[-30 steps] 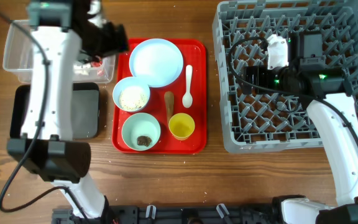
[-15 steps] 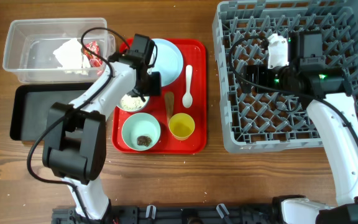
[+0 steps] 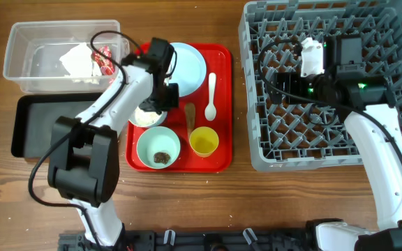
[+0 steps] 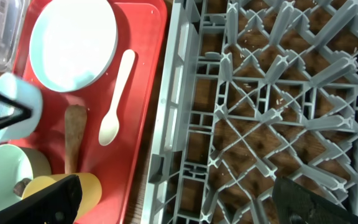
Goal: Sort waste into correct bins and load items into the dishwasher rack
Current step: 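Grasp the light-blue rice bowl with the left gripper, then tip the bowl over the black tray to pour out the rice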
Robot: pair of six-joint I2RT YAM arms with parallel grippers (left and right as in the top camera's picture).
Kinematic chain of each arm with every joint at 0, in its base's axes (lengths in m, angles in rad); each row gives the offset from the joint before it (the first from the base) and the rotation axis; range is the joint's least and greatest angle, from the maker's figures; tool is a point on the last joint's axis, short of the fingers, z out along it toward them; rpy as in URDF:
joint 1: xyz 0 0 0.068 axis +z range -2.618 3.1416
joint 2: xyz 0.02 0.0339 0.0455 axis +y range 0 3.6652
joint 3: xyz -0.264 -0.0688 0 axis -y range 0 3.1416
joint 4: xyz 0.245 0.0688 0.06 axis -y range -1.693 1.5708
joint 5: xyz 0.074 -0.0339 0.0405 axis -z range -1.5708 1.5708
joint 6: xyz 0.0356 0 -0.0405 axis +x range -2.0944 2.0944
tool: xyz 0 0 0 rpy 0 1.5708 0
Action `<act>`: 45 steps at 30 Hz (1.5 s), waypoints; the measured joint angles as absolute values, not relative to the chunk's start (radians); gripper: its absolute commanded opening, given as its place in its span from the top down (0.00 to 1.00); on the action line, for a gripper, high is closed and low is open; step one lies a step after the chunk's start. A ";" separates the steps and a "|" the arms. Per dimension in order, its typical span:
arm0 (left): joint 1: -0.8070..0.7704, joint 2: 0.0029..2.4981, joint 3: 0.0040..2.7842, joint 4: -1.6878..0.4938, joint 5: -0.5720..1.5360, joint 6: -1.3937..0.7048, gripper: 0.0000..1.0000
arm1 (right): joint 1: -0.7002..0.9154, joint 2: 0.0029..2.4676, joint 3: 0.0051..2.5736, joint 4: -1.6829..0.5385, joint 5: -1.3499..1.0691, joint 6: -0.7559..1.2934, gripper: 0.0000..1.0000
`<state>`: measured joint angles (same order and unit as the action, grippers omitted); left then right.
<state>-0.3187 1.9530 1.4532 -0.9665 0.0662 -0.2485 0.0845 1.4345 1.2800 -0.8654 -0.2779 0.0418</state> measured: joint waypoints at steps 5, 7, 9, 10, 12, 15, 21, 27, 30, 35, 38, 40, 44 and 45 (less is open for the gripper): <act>-0.313 1.895 1.612 -1.180 0.112 -0.249 0.96 | 0.084 1.435 1.280 -0.854 -0.281 0.042 0.00; -0.263 1.812 1.639 -1.236 0.142 -0.249 0.96 | 0.084 1.435 1.280 -0.852 -0.281 0.042 0.00; -0.196 1.783 1.645 -1.275 0.162 -0.248 0.96 | 0.084 1.435 1.280 -0.845 -0.281 0.042 0.00; -0.144 1.777 1.645 -1.297 0.173 -0.247 0.96 | 0.084 1.435 1.280 -0.837 -0.281 0.042 0.00; -0.022 1.777 1.645 -1.313 0.188 -0.237 0.96 | 0.084 1.435 1.280 -0.828 -0.281 0.042 0.00; 0.177 1.776 1.634 -1.314 0.273 -0.157 0.96 | 0.084 1.435 1.280 -0.825 -0.281 0.045 0.00; 0.538 1.776 1.472 -1.230 0.588 0.053 0.96 | 0.084 1.436 1.280 -0.825 -0.281 0.064 0.00; 0.726 1.776 1.282 -1.013 0.867 0.123 0.96 | 0.084 1.436 1.280 -0.822 -0.281 0.068 0.00; 0.786 1.776 1.242 -0.952 0.972 0.130 0.96 | 0.084 1.436 1.280 -0.822 -0.281 0.068 0.00; 0.829 1.776 1.241 -0.936 1.108 0.130 0.96 | 0.084 1.436 1.280 -0.822 -0.281 0.068 0.00; 0.832 1.776 1.241 -0.927 1.201 0.131 0.96 | 0.084 1.436 1.280 -0.822 -0.281 0.068 0.00; 0.832 1.776 1.241 -0.923 1.248 0.131 0.96 | 0.084 1.436 1.280 -0.822 -0.281 0.068 0.00; 0.832 1.776 1.241 -0.921 1.336 0.131 0.96 | 0.084 1.436 1.280 -0.822 -0.281 0.068 0.00; 0.832 1.776 1.241 -0.916 1.353 0.130 0.96 | 0.084 1.436 1.280 -0.822 -0.281 0.068 0.00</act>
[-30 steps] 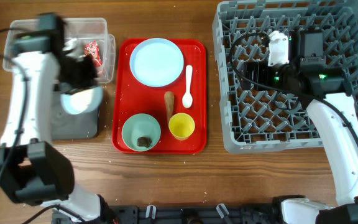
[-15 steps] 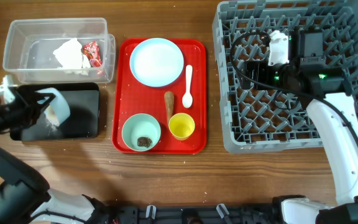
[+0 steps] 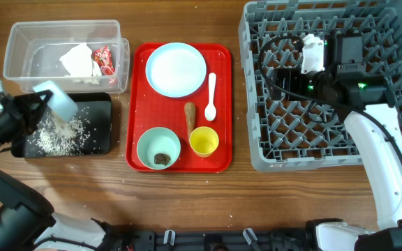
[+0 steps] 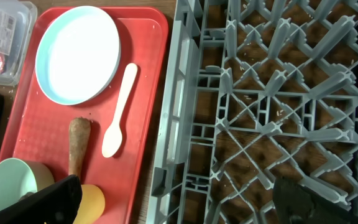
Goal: Sort waste into correct bins and load items into the dishwasher rack
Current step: 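Tip the bowl over the black tray to pour out the rice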
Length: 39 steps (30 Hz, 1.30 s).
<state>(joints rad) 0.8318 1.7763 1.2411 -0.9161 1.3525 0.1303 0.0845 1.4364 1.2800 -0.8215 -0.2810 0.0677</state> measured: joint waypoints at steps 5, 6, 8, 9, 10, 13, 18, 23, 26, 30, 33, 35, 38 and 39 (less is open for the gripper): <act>0.832 1.776 1.241 -0.912 1.402 0.130 0.96 | 0.084 1.436 1.280 -0.822 -0.281 0.068 0.00; 0.833 1.776 1.241 -0.912 1.411 0.130 0.96 | 0.084 1.436 1.280 -0.822 -0.281 0.068 0.00; 0.839 1.776 1.241 -0.912 1.439 0.130 0.96 | 0.084 1.436 1.280 -0.822 -0.281 0.068 0.00; 0.844 1.776 1.241 -0.912 1.451 0.130 0.96 | 0.084 1.436 1.280 -0.822 -0.281 0.068 0.00; 0.855 1.776 1.241 -0.911 1.473 0.130 0.96 | 0.084 1.436 1.280 -0.822 -0.281 0.068 0.00; 0.898 1.776 1.241 -0.911 1.520 0.109 0.96 | 0.084 1.436 1.280 -0.822 -0.281 0.068 0.00; 0.929 1.776 1.241 -0.915 1.541 0.046 0.96 | 0.084 1.436 1.280 -0.822 -0.281 0.068 0.00; 0.929 1.776 1.241 -0.933 1.543 -0.083 0.96 | 0.084 1.436 1.280 -0.823 -0.281 0.068 0.00; 0.929 1.776 1.241 -0.955 1.542 -0.096 0.96 | 0.084 1.436 1.280 -0.823 -0.281 0.068 0.00; 0.929 1.776 1.241 -0.963 1.475 -0.095 0.96 | 0.084 1.436 1.280 -0.826 -0.281 0.068 0.00; 0.912 1.776 1.241 -0.965 1.434 -0.094 0.96 | 0.084 1.436 1.280 -0.830 -0.281 0.068 0.00; 0.872 1.776 1.241 -0.964 1.424 -0.088 0.96 | 0.084 1.436 1.280 -0.829 -0.281 0.068 0.00; 0.801 1.771 1.241 -0.953 1.417 -0.086 0.96 | 0.084 1.436 1.280 -0.828 -0.281 0.068 0.00; 0.774 1.765 1.240 -0.947 1.415 -0.085 0.96 | 0.084 1.436 1.280 -0.828 -0.281 0.068 0.00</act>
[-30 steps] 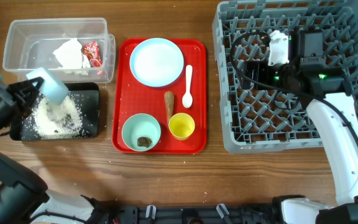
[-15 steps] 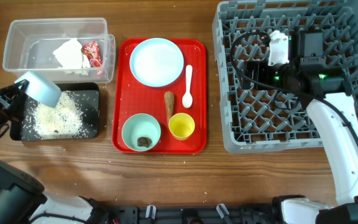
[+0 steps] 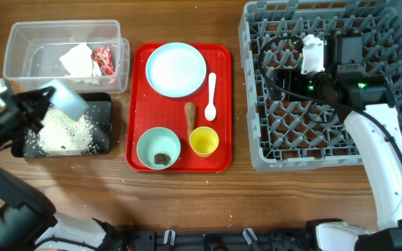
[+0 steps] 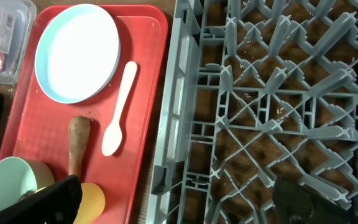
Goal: Sort waste into correct bins and load items into the dishwasher rack
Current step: 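Tip the bowl over the black tray to pour out the rice, then return the empty bowl to the red tray and release it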
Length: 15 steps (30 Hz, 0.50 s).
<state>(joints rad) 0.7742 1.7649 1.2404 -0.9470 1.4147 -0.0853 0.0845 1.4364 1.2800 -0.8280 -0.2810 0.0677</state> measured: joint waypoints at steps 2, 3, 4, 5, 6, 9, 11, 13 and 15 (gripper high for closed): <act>0.727 1.747 1.240 -0.933 1.410 -0.084 0.96 | 0.084 1.436 1.280 -0.826 -0.281 0.068 0.00; 0.692 1.727 1.240 -0.922 1.406 -0.084 0.96 | 0.084 1.436 1.280 -0.825 -0.281 0.068 0.00; 0.661 1.708 1.240 -0.912 1.400 -0.089 0.96 | 0.084 1.436 1.280 -0.824 -0.281 0.068 0.00; 0.630 1.686 1.240 -0.897 1.388 -0.101 0.96 | 0.084 1.436 1.280 -0.822 -0.281 0.068 0.00; 0.606 1.669 1.241 -0.880 1.372 -0.117 0.96 | 0.084 1.436 1.280 -0.820 -0.281 0.068 0.00; 0.506 1.594 1.242 -0.783 1.297 -0.209 0.96 | 0.084 1.436 1.280 -0.817 -0.281 0.068 0.00; 0.430 1.538 1.243 -0.691 1.223 -0.296 0.96 | 0.084 1.436 1.280 -0.818 -0.281 0.068 0.00; 0.356 1.486 1.246 -0.612 1.145 -0.369 0.96 | 0.084 1.436 1.280 -0.818 -0.281 0.068 0.00; 0.272 1.439 1.246 -0.563 1.046 -0.424 0.96 | 0.084 1.436 1.280 -0.820 -0.281 0.068 0.00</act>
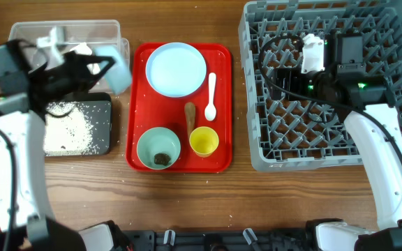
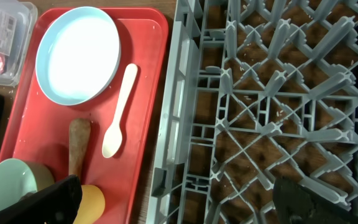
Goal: Sort waste into correct bins and load items into the dishwasher rack
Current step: 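Return the empty bowl to the red tray and release it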
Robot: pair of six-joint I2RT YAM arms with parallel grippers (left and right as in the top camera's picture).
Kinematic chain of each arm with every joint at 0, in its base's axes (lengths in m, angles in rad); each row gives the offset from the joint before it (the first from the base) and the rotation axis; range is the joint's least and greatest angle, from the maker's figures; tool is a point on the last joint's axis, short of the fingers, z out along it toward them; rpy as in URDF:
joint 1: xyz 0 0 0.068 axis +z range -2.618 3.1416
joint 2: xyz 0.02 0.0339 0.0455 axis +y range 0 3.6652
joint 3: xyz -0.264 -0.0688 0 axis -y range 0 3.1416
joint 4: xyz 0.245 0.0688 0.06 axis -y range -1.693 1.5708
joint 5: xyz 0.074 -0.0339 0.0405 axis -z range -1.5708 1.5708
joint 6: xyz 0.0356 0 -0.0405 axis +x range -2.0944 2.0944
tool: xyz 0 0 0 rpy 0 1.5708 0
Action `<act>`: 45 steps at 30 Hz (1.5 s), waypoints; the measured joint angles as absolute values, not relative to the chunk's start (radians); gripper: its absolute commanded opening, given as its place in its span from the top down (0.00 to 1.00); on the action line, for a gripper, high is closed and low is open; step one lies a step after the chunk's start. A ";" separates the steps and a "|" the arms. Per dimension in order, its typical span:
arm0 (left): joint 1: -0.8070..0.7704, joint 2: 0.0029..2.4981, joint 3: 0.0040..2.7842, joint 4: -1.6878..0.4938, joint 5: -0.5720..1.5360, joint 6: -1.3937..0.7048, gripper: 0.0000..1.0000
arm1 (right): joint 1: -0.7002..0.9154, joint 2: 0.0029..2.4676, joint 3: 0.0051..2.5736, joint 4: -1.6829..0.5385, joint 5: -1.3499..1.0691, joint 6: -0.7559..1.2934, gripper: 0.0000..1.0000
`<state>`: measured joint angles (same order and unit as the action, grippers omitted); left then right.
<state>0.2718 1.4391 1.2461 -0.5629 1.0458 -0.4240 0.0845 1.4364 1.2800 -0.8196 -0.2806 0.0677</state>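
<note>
My left gripper (image 1: 103, 70) is shut on a pale blue cup (image 1: 121, 71), blurred, between the clear bin's right end and the red tray (image 1: 222, 157). On the tray lie a pale blue plate (image 1: 176, 68), a white spoon (image 1: 211, 97), a brown food scrap (image 1: 190, 117), a yellow cup (image 1: 204, 141) and a green bowl (image 1: 158, 148) with dark residue. The right gripper (image 2: 179, 205) hangs open over the left part of the grey dishwasher rack (image 1: 340, 139), holding nothing. In the right wrist view the plate (image 2: 76, 55), spoon (image 2: 118, 112) and scrap (image 2: 78, 146) show too.
A black tray (image 1: 102, 143) at the left holds scattered white rice. Behind it the clear bin (image 1: 19, 31) contains crumpled paper and a red wrapper. The rack (image 2: 260, 112) fills the table's right side, its near wall beside the red tray (image 2: 36, 137).
My left arm has moved from over the black tray to the back, and the pale blue cup now sits further right, beside the red tray. The right arm has not moved.
My left gripper first held the cup, with rice in it, over the red tray. It then held the cup tipped over the black tray, where rice lay scattered, and more rice lay there later. Now the cup is back beside the red tray.
</note>
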 measured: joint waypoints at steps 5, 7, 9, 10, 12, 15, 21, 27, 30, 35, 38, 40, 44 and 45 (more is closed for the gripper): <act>0.035 1.388 1.249 -0.543 0.751 -0.492 0.96 | 0.084 1.436 1.280 -0.822 -0.281 0.068 0.00; -0.052 1.391 1.249 -0.553 0.625 -0.475 0.96 | 0.084 1.436 1.280 -0.821 -0.281 0.068 0.00; -0.140 1.393 1.249 -0.569 0.511 -0.450 0.96 | 0.084 1.436 1.280 -0.821 -0.281 0.068 0.00; -0.183 1.396 1.249 -0.580 0.451 -0.437 0.96 | 0.084 1.436 1.280 -0.821 -0.281 0.068 0.00; -0.268 1.413 1.249 -0.598 0.336 -0.400 0.96 | 0.084 1.436 1.280 -0.821 -0.281 0.068 0.00; -0.340 1.454 1.249 -0.619 0.202 -0.349 0.96 | 0.084 1.436 1.280 -0.818 -0.281 0.068 0.00; -0.403 1.619 1.249 -0.640 0.075 -0.270 0.96 | 0.084 1.436 1.280 -0.814 -0.281 0.068 0.00; -0.403 1.728 1.249 -0.734 0.014 -0.229 0.96 | 0.084 1.436 1.280 -0.813 -0.281 0.068 0.00; -0.403 1.758 1.249 -0.749 0.003 -0.214 0.94 | 0.084 1.436 1.280 -0.810 -0.281 0.068 0.00; -0.403 1.819 1.249 -0.753 -0.004 -0.200 0.63 | 0.084 1.436 1.280 -0.810 -0.281 0.068 0.00; -0.403 1.827 1.249 -0.753 -0.004 -0.193 0.50 | 0.084 1.436 1.280 -0.810 -0.281 0.068 0.00; -0.403 1.827 1.253 -0.768 -0.004 -0.192 0.47 | 0.084 1.436 1.280 -0.809 -0.281 0.068 0.00; -0.403 1.827 1.352 -0.927 -0.002 -0.195 0.47 | 0.084 1.436 1.280 -0.801 -0.281 0.068 0.00; -0.403 1.825 1.395 -0.963 0.006 -0.196 0.48 | 0.084 1.436 1.280 -0.799 -0.281 0.068 0.00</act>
<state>-0.4030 1.8252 1.3952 -0.9630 0.0059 -0.1955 0.0845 1.4364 1.2800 -0.7990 -0.2806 0.0681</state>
